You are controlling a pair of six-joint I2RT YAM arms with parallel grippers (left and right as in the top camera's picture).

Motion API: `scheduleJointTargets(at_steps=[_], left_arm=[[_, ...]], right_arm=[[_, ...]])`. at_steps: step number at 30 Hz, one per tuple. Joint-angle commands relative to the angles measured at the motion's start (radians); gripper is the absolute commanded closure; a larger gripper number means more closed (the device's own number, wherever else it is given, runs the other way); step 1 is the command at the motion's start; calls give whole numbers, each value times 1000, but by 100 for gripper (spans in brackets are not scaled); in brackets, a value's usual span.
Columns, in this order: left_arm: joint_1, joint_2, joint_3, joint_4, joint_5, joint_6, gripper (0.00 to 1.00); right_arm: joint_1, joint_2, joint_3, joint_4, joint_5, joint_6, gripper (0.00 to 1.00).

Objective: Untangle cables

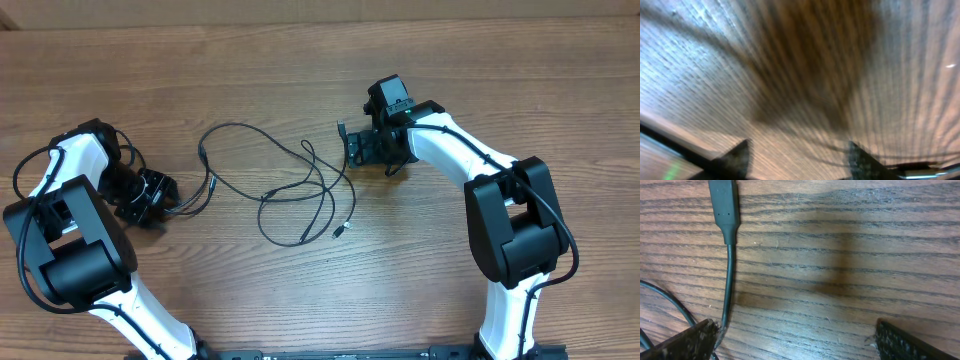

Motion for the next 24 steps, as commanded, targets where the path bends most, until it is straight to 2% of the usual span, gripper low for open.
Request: scheduleJointTargets(at_steps=[1,2,7,14,16,20,22,24], left_arm=[[-8,0,-6,23,23,-18,84],[-8,0,-6,33,24,-18,96],[2,-1,-5,140,55,-17,96],[84,-1,38,227,404,11,96],[114,-1,60,230,548,124,96],[178,-1,120,228,934,435,96],[206,-3,157,212,1023,497,96],[230,-11,198,173,1016,541,96]], right_arm=[[-3,21,-31,-6,-9,3,0],[-3,21,-31,-6,-9,3,0],[-3,22,-32,-7,-9,2,0],[-3,22,-32,-6,-8,2,0],[-3,21,-32,-2,-9,2,0],[-3,22,-32,2,-9,2,0],[-3,21,-32,2,-9,2,0],[-3,22,-32,2,-9,2,0]])
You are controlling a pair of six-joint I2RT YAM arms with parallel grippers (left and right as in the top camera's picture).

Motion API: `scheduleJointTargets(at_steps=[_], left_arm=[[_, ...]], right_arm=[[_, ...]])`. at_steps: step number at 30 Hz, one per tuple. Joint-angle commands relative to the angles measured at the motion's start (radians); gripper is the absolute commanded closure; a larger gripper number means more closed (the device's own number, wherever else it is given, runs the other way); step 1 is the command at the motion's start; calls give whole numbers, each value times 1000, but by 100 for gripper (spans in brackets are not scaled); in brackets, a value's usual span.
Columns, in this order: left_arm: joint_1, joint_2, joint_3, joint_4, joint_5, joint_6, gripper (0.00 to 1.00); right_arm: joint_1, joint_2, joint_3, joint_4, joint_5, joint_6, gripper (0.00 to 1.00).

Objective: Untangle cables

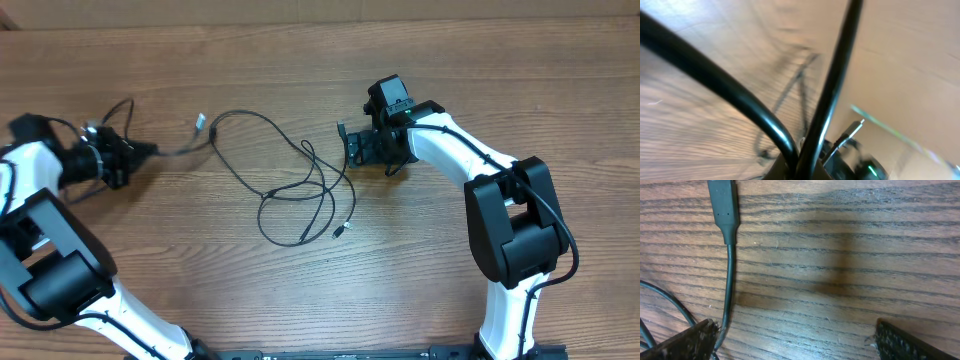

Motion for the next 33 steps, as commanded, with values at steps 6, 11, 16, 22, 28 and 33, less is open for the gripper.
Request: scheduleJointTargets(at_steps=[6,11,16,22,28,33], left_arm=[[45,-73,182,-111,-236,229,96],[-23,-87,185,-103,-896,234,96],[-106,-73,123,-60,-1171,188,96],[-196,-72,57,-16,-1313,220,96],[-266,-72,48,-17,-1358,288,96],[-308,-72,48,-8,-1264,439,96]], right_arm=[[-3,22,-32,0,-9,3,0],[-3,22,-32,14,-9,3,0],[-3,22,-38,16,-9,3,0],[-3,22,-41,16,-9,3,0],[-3,22,-42,19,-9,3,0],[-3,22,-42,19,-9,3,0]])
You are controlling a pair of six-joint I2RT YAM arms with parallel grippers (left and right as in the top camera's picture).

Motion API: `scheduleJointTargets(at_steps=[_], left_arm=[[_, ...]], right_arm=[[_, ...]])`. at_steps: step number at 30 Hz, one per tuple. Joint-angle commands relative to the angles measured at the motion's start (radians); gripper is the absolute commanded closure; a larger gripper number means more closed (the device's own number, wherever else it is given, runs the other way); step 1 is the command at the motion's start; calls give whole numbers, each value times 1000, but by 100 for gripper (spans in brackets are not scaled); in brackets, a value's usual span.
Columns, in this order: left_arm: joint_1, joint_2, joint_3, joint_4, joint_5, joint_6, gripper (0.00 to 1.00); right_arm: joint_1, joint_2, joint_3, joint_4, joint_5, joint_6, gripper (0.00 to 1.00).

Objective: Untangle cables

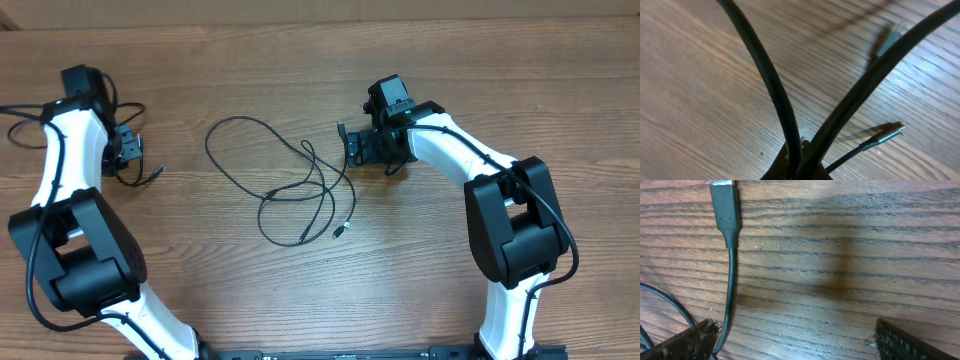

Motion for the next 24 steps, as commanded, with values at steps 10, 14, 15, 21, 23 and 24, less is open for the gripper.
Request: scheduleJointTargets(at_steps=[10,14,15,21,23,24], left_arm=[[-52,-4,-46,55,110,230,96],[-45,-4,-60,51,-101,155,96],[-44,-4,-60,45,-144,125,96],[-22,-4,-60,41,-280,76,96],[-7,-4,-60,49,-291,76,96],[2,-4,-60,53,-291,76,96]], right_arm=[[-3,22,-37,0,-9,2,0],[-3,22,-37,0,-9,2,0],[-3,22,-37,0,-9,2,0],[-3,22,-38,0,-9,2,0],[-3,22,-38,0,-9,2,0],[-3,22,-38,0,-9,2,0]])
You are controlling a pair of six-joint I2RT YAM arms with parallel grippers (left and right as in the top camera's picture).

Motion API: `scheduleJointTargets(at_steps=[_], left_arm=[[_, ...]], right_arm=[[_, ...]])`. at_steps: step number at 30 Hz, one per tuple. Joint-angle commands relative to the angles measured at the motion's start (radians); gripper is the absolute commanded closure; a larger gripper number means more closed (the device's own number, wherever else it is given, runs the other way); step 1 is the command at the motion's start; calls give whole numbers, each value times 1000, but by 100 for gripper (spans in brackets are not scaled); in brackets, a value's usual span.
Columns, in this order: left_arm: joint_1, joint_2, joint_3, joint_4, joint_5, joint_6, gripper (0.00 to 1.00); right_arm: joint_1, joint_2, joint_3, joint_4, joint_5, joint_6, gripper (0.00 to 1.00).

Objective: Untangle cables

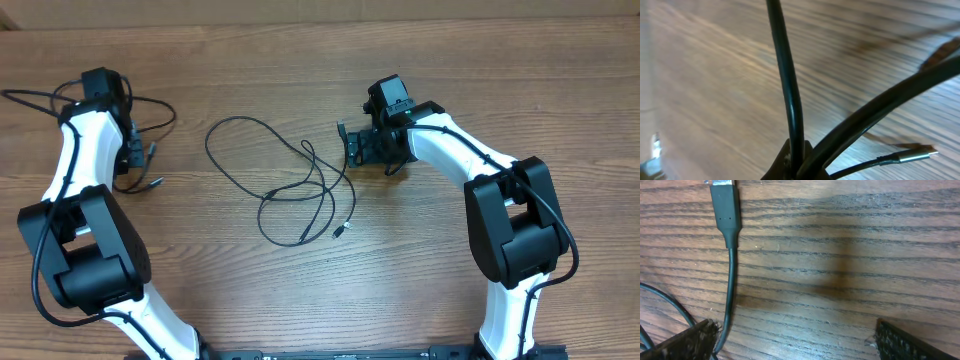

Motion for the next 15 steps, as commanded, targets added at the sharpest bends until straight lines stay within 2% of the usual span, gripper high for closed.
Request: scheduleJointTargets(at_steps=[1,7,15], left_arm=[[41,-4,-5,15,-84,-32,96],[113,-4,-5,56,-41,-28,96],[198,-4,-5,134,138,14,96]], right_arm=[[-3,22,-38,0,-8,2,0],[-3,22,-38,0,-9,3,0],[-3,22,-38,8,-9,3,0]])
